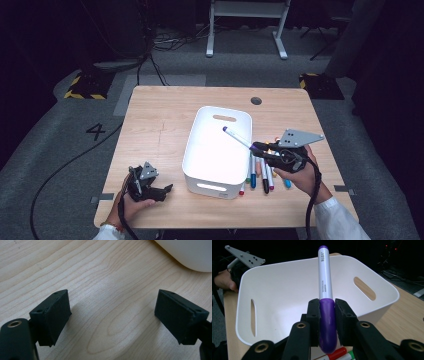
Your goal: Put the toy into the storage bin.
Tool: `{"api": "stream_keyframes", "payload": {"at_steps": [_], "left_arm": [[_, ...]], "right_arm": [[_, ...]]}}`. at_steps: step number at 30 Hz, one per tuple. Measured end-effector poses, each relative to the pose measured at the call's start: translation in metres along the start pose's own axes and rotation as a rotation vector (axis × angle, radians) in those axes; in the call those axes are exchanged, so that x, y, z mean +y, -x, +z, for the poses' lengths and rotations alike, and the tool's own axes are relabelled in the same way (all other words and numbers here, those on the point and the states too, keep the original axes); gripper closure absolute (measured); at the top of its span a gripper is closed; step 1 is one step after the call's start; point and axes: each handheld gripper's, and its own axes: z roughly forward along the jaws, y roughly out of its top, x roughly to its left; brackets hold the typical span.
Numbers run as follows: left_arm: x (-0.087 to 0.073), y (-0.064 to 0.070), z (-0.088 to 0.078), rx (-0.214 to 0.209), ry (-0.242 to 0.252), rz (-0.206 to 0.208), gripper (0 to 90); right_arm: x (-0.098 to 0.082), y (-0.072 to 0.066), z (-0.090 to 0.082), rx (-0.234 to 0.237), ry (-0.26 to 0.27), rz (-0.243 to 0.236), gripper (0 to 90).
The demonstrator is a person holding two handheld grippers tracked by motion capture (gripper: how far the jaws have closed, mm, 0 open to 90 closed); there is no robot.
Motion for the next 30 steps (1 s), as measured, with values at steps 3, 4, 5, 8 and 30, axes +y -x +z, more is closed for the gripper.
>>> {"api": "stream_keyframes", "payload": {"at_steps": [3, 4, 5, 8, 30], "left_arm": [[0.0, 0.0, 0.0, 0.003, 0.001, 0.001, 13.4], [0.0, 0.0, 0.0, 0.0, 0.0, -0.001, 13.4], [0.0, 0.0, 0.0, 0.0, 0.0, 0.0, 13.4], [0.0, 0.0, 0.0, 0.0, 0.0, -0.001, 13.4], [0.0, 0.0, 0.0, 0.0, 0.0, -0.001, 13.4]], "right_arm": [[0.005, -0.005, 0.007, 0.02, -0.011, -0.008, 75.3], [0.007, -0.007, 0.009, 0.023, -0.017, -0.013, 75.3], [0.008, -0.009, 0.012, 0.033, -0.023, -0.017, 75.3], [0.013, -0.015, 0.02, 0.053, -0.037, -0.029, 75.3], [0.012, -0.041, 0.059, 0.225, -0.23, -0.104, 75.3]]}}
